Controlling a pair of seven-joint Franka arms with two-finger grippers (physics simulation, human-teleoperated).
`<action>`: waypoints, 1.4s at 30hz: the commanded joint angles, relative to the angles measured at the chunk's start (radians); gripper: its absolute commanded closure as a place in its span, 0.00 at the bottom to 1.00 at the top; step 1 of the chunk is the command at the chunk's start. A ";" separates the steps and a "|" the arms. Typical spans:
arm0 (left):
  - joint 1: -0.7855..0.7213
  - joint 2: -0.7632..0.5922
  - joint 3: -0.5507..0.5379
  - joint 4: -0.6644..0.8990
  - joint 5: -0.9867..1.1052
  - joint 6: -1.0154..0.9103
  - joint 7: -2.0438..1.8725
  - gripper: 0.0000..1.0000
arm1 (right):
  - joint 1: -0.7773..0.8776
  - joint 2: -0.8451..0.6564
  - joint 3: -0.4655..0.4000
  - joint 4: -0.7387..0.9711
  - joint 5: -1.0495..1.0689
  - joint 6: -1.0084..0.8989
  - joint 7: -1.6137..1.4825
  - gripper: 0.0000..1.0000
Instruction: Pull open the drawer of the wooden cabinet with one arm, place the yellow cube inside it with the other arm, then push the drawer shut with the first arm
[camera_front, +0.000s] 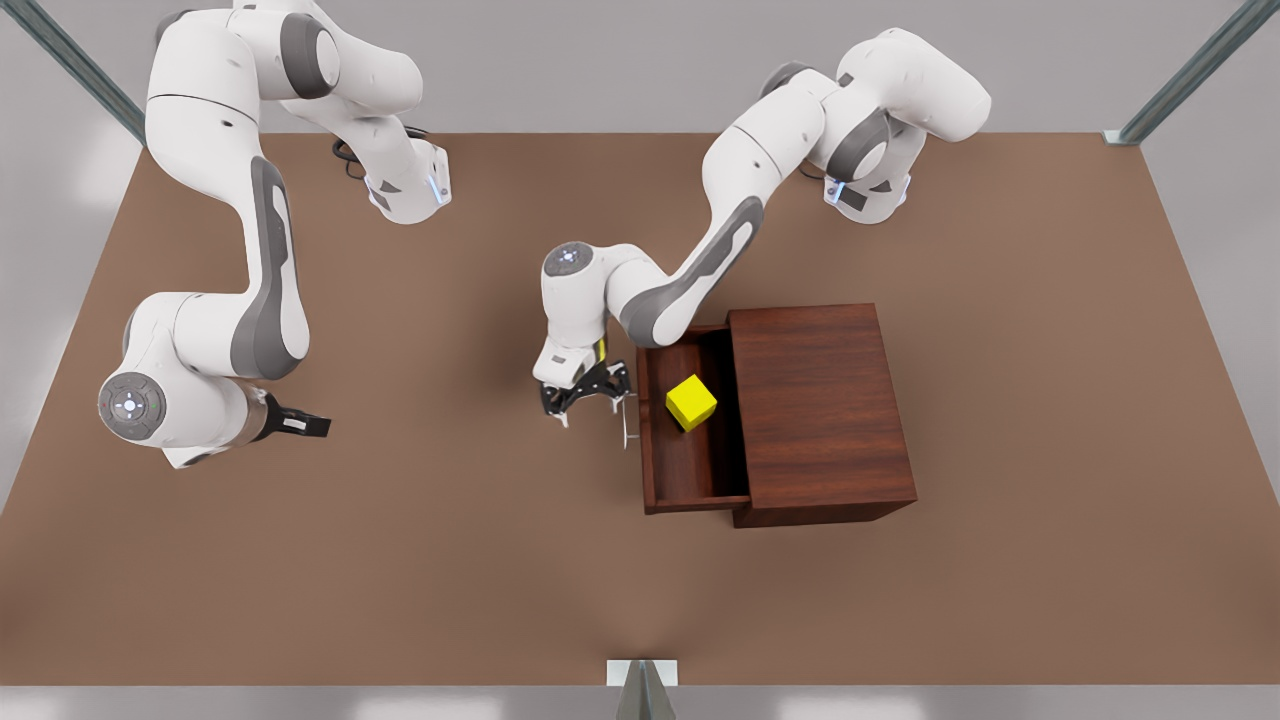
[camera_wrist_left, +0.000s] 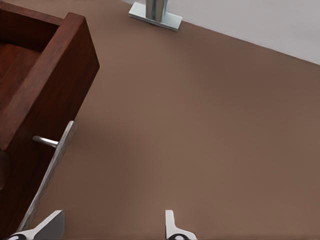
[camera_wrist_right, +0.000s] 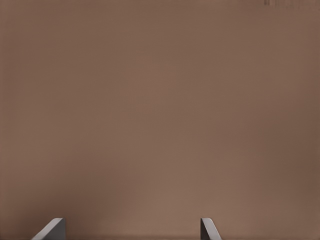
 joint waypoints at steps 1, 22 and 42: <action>0.002 -0.002 0.000 0.000 0.001 -0.086 0.164 0.00 | 0.000 -0.001 0.000 0.000 0.001 0.000 -0.044 0.00; 0.049 -0.100 0.002 -0.158 -0.013 -0.063 0.278 0.00 | 0.000 -0.003 -0.016 0.042 0.022 -0.074 -0.046 0.00; 0.069 -0.156 0.003 -0.245 -0.007 -0.066 0.347 0.00 | 0.002 -0.003 -0.014 0.045 0.028 -0.080 -0.041 0.00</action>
